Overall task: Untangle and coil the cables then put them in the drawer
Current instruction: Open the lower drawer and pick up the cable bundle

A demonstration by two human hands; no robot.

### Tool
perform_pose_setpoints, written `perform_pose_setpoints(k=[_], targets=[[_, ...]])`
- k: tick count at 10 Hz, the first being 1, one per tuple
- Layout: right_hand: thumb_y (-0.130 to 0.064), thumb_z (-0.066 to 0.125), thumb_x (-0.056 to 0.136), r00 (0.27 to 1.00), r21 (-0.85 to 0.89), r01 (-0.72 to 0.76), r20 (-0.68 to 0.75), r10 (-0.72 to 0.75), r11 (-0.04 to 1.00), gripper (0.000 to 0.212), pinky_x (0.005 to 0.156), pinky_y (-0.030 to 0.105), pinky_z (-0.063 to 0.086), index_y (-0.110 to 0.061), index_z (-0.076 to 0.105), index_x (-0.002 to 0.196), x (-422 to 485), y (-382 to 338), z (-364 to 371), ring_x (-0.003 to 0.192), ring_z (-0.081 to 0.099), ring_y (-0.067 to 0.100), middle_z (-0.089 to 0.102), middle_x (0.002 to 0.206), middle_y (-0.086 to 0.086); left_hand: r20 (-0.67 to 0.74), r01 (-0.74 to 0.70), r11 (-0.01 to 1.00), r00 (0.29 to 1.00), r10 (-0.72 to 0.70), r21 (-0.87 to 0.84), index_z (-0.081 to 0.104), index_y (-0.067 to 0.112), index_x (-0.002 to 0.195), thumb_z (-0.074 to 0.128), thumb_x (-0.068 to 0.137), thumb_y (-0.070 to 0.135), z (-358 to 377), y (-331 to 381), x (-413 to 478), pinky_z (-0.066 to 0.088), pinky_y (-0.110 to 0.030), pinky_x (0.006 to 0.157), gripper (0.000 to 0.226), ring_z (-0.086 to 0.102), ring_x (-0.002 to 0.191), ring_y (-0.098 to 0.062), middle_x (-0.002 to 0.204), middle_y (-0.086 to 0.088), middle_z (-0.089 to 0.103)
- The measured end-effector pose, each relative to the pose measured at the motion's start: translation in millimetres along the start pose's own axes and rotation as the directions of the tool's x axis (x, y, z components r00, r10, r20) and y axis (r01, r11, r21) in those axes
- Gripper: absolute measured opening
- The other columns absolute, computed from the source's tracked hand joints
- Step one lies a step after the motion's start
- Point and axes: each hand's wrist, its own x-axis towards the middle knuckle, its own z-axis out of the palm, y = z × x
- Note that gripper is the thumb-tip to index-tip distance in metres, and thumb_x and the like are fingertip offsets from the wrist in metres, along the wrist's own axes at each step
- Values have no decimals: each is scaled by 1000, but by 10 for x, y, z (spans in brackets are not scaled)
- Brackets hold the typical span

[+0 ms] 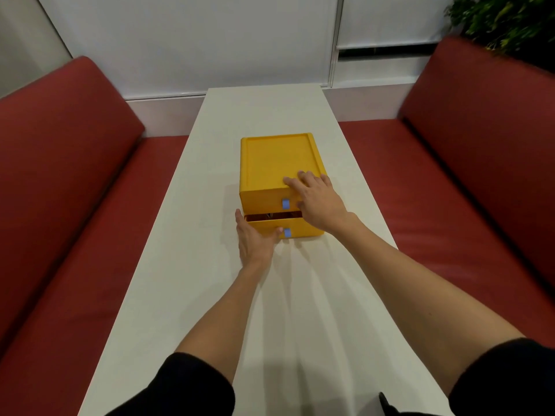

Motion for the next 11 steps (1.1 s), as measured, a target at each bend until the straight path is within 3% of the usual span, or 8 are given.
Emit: perform_pose_setpoints(k=[3,6,8,9,10,11], targets=[[-11,53,90,1000,35,1,-19,0,999,64,114,48,15,-23,28,148,3,13,32,142,24,31,31,151,15,-123,105,985,988,-88,139,21,14,148,80,70,47,163,78,96,43,-49,96,103,49,122,-37,137,-13,42],[-1,48,83,1000,24,-8,-7,9,1000,72,115,47,13,-23,27,148,-9,-17,12,143,22,30,29,151,14,-71,127,976,991,-116,175,23,13,145,77,75,41,101,70,141,41,-48,98,92,48,122,-38,138,-14,41],[-1,51,82,999,-24,-9,48,11,1000,76,116,46,13,-24,23,149,-5,-41,-60,143,21,30,25,153,13,35,78,983,996,-85,168,14,15,150,63,89,27,-186,-43,145,36,-51,107,79,40,133,-34,148,-14,34],[1,51,82,992,-44,18,128,-12,999,78,116,45,16,-23,20,149,18,-20,-131,143,21,31,24,153,13,7,22,971,1000,-25,237,11,12,151,56,94,16,-492,-8,204,33,-48,110,73,38,135,-33,150,-16,33],[1,50,83,971,1,20,236,-20,1000,75,112,44,24,-22,22,149,48,-34,-338,139,28,32,29,149,14,43,-82,916,997,70,393,12,7,151,54,94,12,-861,232,223,36,-47,107,71,40,130,-36,146,-19,35],[-1,47,86,967,-9,-36,254,37,999,71,108,48,29,-22,23,149,77,-24,-536,134,34,33,34,145,12,128,-190,836,981,144,515,10,8,151,54,94,15,-1083,524,183,36,-48,102,72,42,128,-36,143,-19,35]])
